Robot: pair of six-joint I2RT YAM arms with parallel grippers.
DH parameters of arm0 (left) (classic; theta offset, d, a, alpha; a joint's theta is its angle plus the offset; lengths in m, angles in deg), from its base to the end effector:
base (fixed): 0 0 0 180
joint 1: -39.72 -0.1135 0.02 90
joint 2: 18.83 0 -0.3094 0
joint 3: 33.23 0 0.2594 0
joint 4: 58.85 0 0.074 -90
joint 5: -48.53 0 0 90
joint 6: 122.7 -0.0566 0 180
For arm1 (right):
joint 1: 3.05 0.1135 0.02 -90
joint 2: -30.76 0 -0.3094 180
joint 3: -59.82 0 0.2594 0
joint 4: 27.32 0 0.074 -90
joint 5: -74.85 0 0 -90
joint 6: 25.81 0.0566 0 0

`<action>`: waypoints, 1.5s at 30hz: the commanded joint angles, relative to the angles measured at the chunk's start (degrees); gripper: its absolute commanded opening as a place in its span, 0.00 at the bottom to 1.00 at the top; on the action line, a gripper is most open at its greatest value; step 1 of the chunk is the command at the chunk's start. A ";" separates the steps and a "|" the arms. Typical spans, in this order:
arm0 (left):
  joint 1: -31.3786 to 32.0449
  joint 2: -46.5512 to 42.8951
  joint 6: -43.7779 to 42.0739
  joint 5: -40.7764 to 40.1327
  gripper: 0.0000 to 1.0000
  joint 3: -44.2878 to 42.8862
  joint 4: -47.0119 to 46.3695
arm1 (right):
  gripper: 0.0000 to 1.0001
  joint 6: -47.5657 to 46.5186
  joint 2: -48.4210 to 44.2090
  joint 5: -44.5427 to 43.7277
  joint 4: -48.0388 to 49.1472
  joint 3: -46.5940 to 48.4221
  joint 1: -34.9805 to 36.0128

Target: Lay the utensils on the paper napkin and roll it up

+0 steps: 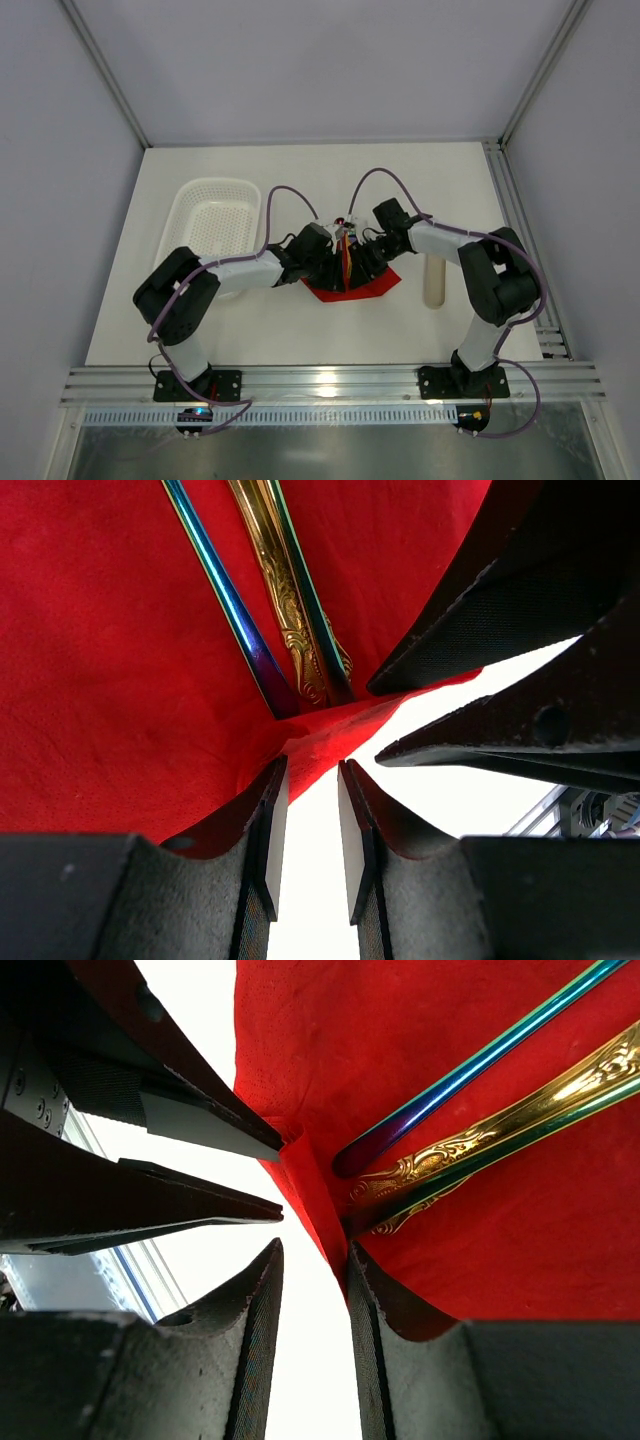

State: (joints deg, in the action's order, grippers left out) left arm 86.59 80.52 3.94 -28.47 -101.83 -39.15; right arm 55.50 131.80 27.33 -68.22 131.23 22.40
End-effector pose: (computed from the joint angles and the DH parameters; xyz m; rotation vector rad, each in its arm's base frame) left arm 0.2474 -0.2827 0.1866 0.3434 2.6221 -0.8572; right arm 0.2936 0.1820 0.1798 -0.9681 2.5371 1.1096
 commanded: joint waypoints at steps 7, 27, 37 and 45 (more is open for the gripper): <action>-0.03 -2.14 0.27 -1.57 0.30 -1.65 -1.49 | 0.06 2.88 1.18 -4.95 0.11 2.34 0.21; -0.03 -2.32 1.15 -2.09 0.34 0.82 -3.51 | 0.04 8.16 0.30 -8.29 3.45 -0.56 -0.14; 0.06 -0.39 1.41 -2.27 0.34 1.34 -4.92 | 0.04 8.51 -0.31 -9.78 3.71 -1.97 -1.63; -0.03 1.63 1.50 -1.74 0.33 1.78 -6.06 | 0.04 10.97 -0.57 -9.08 4.85 -2.93 -1.72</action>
State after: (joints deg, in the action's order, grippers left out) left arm 86.59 81.62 4.84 -30.46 -100.78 -42.66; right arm 65.40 133.00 18.88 -64.77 128.89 20.82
